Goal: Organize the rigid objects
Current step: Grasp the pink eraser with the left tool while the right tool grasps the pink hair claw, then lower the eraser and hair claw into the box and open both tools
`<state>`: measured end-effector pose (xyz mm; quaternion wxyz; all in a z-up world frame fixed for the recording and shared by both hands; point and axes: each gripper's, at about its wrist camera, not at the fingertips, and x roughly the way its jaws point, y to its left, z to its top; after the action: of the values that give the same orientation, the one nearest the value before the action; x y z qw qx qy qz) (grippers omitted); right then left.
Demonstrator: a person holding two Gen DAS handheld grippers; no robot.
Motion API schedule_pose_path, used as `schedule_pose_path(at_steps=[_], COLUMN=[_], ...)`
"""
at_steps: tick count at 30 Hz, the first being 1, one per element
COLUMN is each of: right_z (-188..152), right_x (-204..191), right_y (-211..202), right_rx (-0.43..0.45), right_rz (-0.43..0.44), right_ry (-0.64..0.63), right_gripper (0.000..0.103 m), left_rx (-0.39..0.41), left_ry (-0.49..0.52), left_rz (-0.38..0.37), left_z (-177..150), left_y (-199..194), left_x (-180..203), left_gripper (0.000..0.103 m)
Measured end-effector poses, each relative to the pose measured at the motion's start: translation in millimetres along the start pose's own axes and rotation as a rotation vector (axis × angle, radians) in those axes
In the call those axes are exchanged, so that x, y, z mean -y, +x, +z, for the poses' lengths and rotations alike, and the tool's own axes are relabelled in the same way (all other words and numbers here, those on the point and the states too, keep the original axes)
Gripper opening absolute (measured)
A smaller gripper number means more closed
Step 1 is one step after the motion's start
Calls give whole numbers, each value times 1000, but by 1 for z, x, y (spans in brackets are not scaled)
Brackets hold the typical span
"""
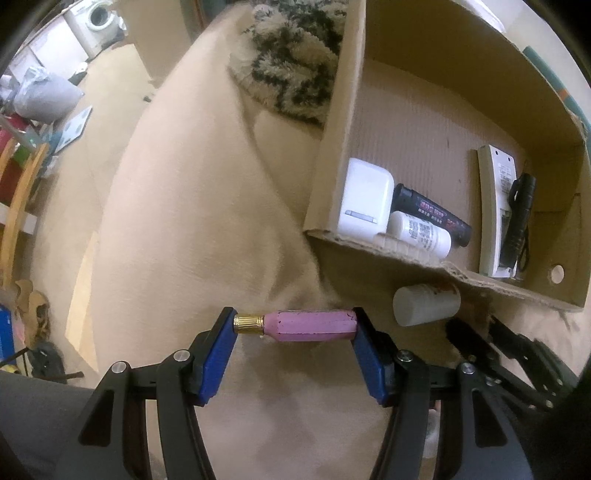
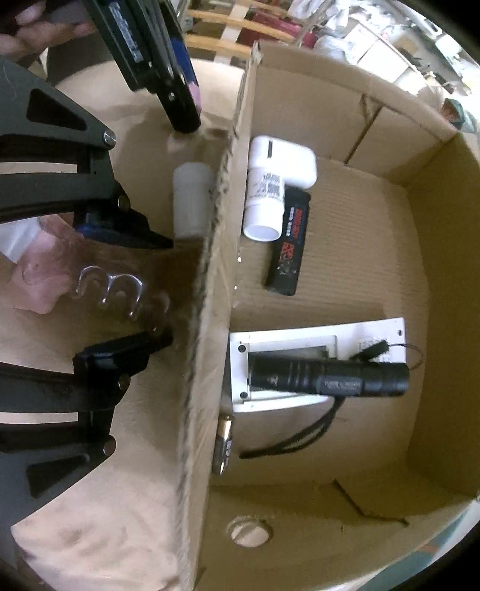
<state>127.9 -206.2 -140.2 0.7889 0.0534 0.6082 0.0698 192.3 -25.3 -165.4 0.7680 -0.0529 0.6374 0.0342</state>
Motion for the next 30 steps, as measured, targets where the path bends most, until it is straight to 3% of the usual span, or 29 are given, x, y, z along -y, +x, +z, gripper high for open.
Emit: schedule_pose_path(at_steps=[14,20,24,30], right_z=[-24,-28,-24,-5], right_x=[32,41,53,58], right_y=[-67,-101,-126,-150], right_rx=[101,228,333,446], right_rz=[86,115,243,294], right_ry=[100,140,195,195], right_gripper=[44,44,44,44], left_rx=[35,106,162,242], left_ry=[37,38,25,53], left_rz=[-1,1,-4,-22], left_z=[-29,-35,-32,-16], left_y=[-35,-64,-84,-112], left_x=[1,4,6,17], left_gripper=[58,58,58,58])
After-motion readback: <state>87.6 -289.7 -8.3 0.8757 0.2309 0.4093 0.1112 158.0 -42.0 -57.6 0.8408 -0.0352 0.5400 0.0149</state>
